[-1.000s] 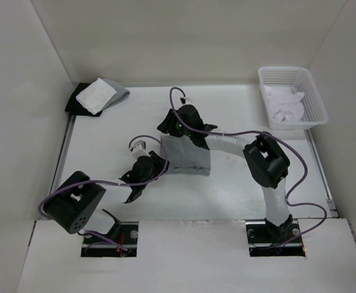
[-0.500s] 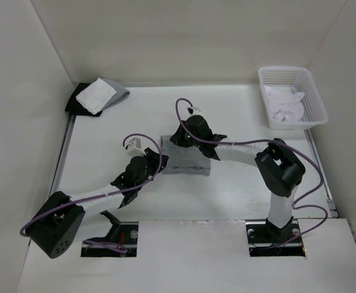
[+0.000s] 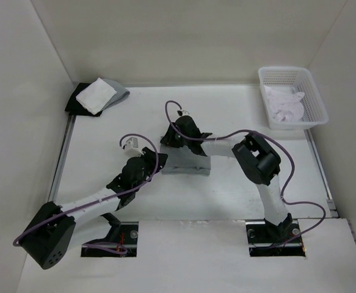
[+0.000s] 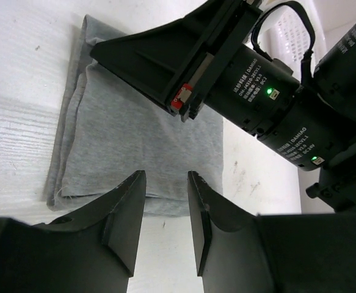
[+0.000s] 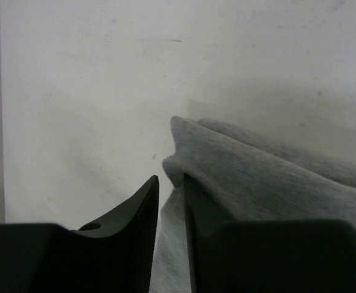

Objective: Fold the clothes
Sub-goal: Fold the tank top

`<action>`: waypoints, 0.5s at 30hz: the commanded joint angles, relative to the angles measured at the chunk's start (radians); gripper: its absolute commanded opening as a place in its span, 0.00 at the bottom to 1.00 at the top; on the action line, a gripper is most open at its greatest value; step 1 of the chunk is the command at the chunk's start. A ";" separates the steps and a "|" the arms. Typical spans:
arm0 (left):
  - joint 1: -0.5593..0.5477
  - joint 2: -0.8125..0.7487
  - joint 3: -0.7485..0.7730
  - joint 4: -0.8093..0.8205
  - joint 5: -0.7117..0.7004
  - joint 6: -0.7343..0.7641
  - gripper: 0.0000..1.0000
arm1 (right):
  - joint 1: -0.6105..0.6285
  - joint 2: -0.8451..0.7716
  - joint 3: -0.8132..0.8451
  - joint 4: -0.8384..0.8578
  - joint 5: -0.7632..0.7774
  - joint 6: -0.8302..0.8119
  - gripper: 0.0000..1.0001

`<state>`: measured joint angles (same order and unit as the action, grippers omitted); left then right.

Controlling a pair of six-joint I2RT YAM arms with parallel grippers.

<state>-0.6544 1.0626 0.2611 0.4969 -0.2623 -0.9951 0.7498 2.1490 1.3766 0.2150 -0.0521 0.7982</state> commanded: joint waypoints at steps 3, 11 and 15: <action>0.017 -0.108 0.000 -0.038 -0.037 0.015 0.33 | 0.010 -0.104 -0.022 0.122 -0.031 0.006 0.41; 0.043 -0.193 0.075 -0.265 -0.146 0.130 0.41 | -0.062 -0.548 -0.387 0.256 -0.029 -0.043 0.62; 0.069 -0.153 0.127 -0.356 -0.138 0.180 0.55 | -0.137 -0.814 -0.615 0.241 0.089 -0.079 0.68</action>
<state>-0.6010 0.8955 0.3222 0.2230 -0.3733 -0.8810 0.6590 1.4673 0.8761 0.3931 -0.0547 0.7635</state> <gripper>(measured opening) 0.532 0.670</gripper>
